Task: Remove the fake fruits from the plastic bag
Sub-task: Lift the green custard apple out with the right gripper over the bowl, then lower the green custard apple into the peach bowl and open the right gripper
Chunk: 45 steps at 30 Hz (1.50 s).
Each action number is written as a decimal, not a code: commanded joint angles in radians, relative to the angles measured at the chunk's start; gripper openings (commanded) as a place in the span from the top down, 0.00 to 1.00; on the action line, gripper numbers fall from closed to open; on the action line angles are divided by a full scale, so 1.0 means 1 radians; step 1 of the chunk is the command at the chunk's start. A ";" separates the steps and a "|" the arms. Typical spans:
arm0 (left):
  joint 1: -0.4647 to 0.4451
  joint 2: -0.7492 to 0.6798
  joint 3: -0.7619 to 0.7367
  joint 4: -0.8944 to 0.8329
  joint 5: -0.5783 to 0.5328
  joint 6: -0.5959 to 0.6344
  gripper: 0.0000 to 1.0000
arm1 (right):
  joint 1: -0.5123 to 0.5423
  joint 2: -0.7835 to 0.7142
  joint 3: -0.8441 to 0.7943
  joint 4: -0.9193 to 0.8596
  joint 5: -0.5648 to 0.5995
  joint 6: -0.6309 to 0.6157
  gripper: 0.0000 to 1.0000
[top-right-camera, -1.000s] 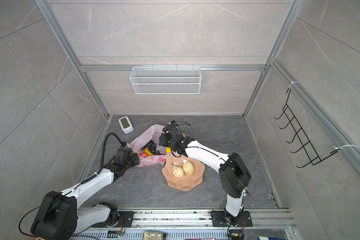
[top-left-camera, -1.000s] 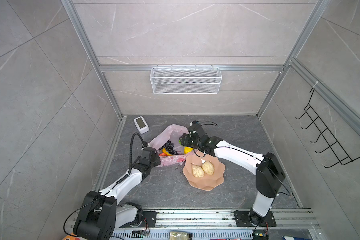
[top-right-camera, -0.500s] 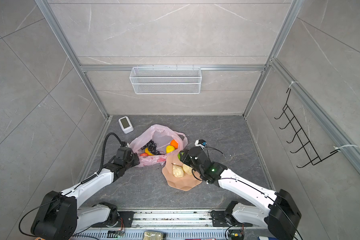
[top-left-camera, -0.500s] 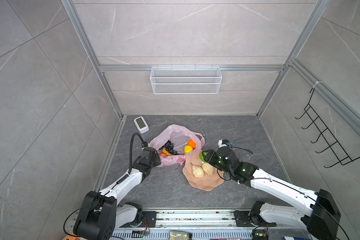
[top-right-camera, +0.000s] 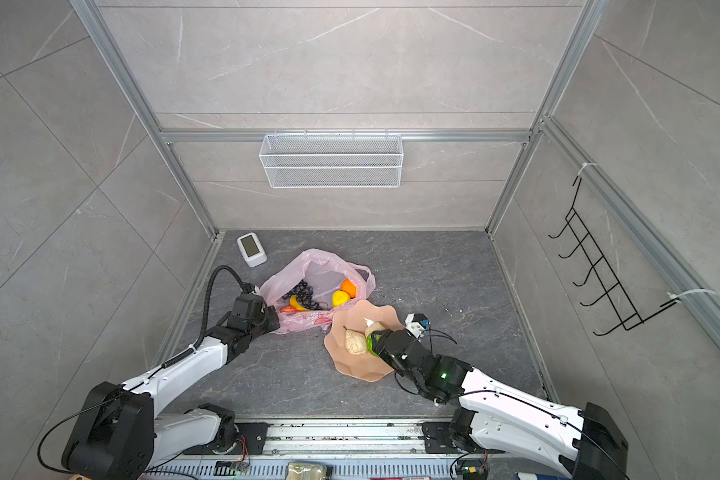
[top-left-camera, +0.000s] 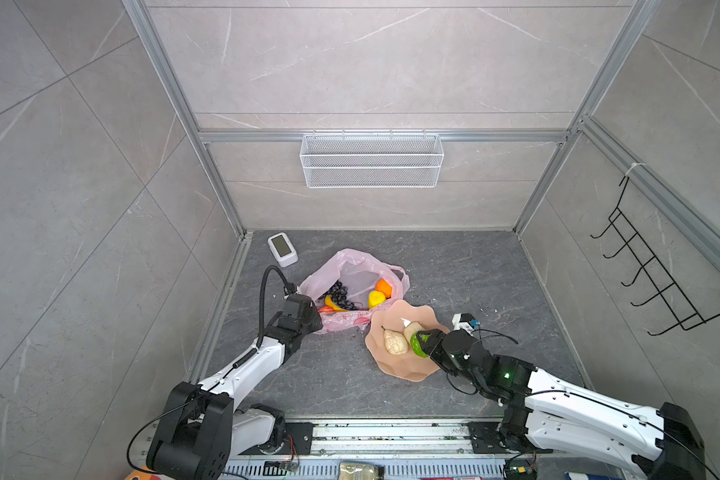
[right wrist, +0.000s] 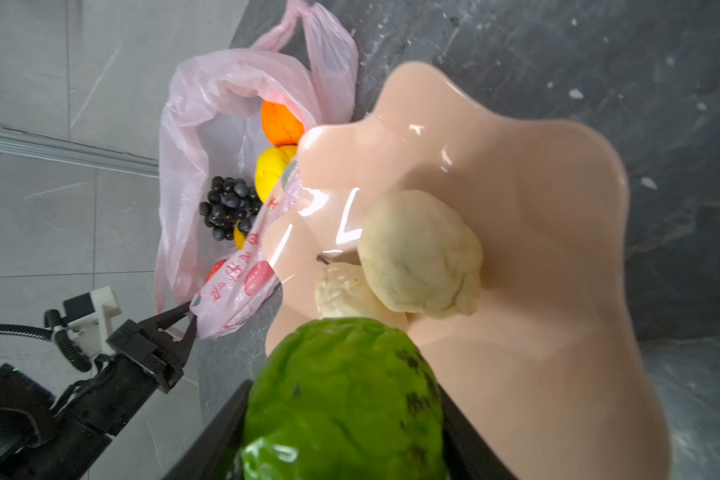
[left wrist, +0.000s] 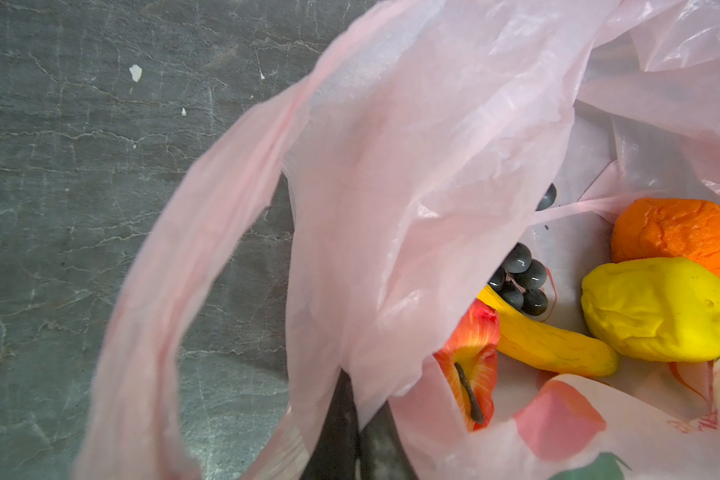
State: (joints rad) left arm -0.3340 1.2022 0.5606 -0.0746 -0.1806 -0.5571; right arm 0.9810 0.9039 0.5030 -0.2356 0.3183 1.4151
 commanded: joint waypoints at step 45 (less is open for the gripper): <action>-0.006 0.002 0.011 0.019 -0.003 0.011 1.00 | -0.010 0.381 -0.051 0.454 -0.100 0.089 0.43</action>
State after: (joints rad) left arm -0.3340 1.2030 0.5606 -0.0742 -0.1806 -0.5571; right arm 0.9783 1.2705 0.4618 0.1761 0.2306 1.5043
